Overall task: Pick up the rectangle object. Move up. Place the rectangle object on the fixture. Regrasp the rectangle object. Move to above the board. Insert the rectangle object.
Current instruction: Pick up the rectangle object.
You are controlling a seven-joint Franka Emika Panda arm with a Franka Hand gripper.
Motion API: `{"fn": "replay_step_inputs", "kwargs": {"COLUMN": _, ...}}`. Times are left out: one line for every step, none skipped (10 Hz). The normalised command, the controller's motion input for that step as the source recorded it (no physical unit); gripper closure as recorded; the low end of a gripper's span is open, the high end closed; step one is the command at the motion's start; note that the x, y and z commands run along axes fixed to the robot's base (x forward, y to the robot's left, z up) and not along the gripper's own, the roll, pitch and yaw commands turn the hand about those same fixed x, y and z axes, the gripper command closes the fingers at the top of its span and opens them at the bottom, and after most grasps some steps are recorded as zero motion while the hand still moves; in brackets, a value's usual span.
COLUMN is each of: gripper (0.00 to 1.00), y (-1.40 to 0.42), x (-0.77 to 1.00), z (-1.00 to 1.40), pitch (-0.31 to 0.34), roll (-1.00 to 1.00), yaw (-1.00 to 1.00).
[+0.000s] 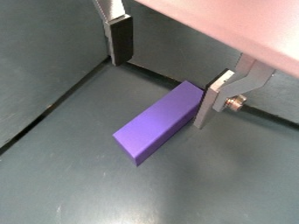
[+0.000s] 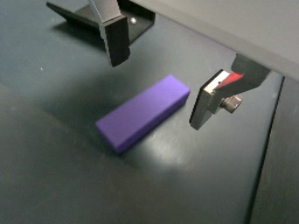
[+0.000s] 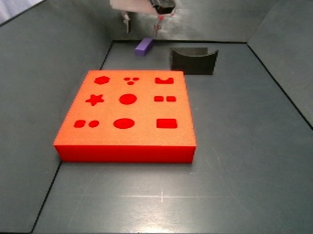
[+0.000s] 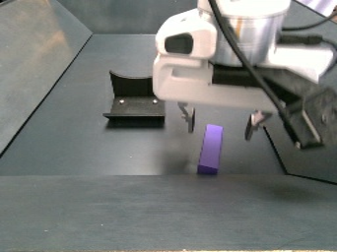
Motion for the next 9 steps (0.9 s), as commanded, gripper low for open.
{"fn": "replay_step_inputs", "kwargs": {"gripper": 0.00, "y": 0.36, "x": 0.16, "z": -0.36, "pitch": -0.111, "roll": -0.38, "yaw": -0.15}}
{"fn": "replay_step_inputs", "kwargs": {"gripper": 0.00, "y": 0.34, "x": 0.21, "z": -0.33, "pitch": -0.107, "roll": -0.40, "yaw": -0.09}}
{"fn": "replay_step_inputs", "kwargs": {"gripper": 0.00, "y": 0.34, "x": 0.19, "z": -0.33, "pitch": -0.101, "roll": -0.40, "yaw": -0.10}}
{"fn": "replay_step_inputs", "kwargs": {"gripper": 0.00, "y": 0.15, "x": 0.06, "z": -0.48, "pitch": -0.109, "roll": -0.32, "yaw": -0.06}}
{"fn": "replay_step_inputs", "kwargs": {"gripper": 0.00, "y": 0.00, "x": 0.00, "z": -0.55, "pitch": -0.146, "roll": -0.27, "yaw": -0.02}}
{"fn": "replay_step_inputs", "kwargs": {"gripper": 0.00, "y": -0.03, "x": 0.00, "z": -0.57, "pitch": -0.133, "roll": -0.19, "yaw": 0.00}}
{"fn": "replay_step_inputs", "kwargs": {"gripper": 0.00, "y": -0.12, "x": 0.00, "z": -0.47, "pitch": -0.114, "roll": -0.10, "yaw": 0.00}}
{"fn": "replay_step_inputs", "kwargs": {"gripper": 0.00, "y": -0.23, "x": 0.00, "z": -0.45, "pitch": -0.103, "roll": -0.03, "yaw": 0.00}}
{"fn": "replay_step_inputs", "kwargs": {"gripper": 0.00, "y": -0.23, "x": 0.00, "z": -0.38, "pitch": -0.134, "roll": -0.02, "yaw": 0.00}}
